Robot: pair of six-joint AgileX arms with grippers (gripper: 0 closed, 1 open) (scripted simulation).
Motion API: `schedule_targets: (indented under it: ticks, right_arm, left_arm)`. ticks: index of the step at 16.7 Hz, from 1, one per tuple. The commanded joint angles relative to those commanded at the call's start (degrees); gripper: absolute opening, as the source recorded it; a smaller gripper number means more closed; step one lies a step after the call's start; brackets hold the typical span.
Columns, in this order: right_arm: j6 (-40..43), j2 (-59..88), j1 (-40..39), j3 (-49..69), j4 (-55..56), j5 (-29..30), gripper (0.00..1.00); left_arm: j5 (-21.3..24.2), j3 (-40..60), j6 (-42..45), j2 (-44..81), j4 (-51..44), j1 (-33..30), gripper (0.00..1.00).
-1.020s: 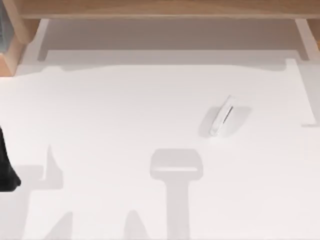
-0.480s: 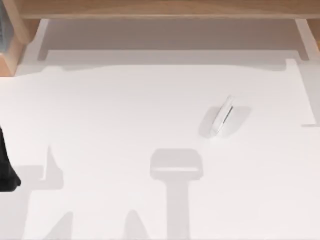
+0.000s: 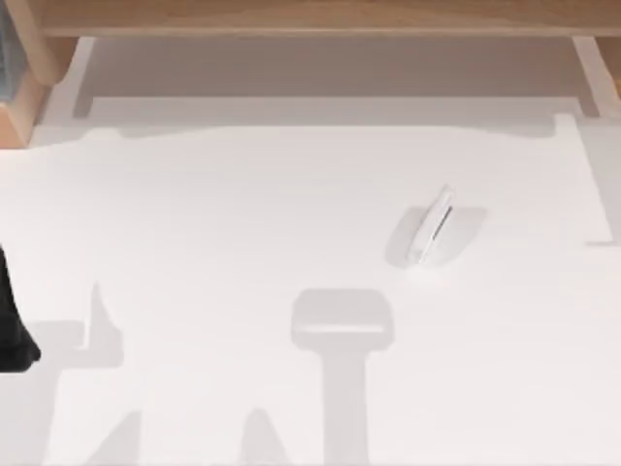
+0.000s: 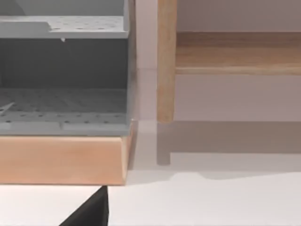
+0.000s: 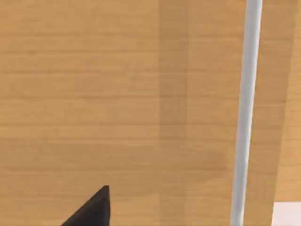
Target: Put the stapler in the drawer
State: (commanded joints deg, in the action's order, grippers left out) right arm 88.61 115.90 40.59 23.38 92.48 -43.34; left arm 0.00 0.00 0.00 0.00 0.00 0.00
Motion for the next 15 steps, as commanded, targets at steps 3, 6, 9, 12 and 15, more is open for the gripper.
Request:
schedule_targets:
  ticks: [3,6,9,12,15]
  right_arm:
    - [0.9,-2.7,-6.5,-1.2,-0.9,-3.9,1.00]
    - [1.9,-5.6,-16.8,-0.2,-1.2,-5.5,1.00]
    - [0.2,-7.6,-29.0,3.3,-2.9,-3.5,1.00]
    - [-5.6,-6.6,-39.2,7.3,-8.4,1.5,1.00]
    - [-15.7,-2.6,-45.9,12.2,-18.0,8.6,1.00]
  left_arm:
    - [0.0,0.0,0.0,0.0,0.0,0.0,1.00]
    - [0.0,0.0,0.0,0.0,0.0,0.0,1.00]
    - [0.0,0.0,0.0,0.0,0.0,0.0,1.00]
    - [0.0,0.0,0.0,0.0,0.0,0.0,1.00]
    - [0.0,0.0,0.0,0.0,0.0,0.0,1.00]
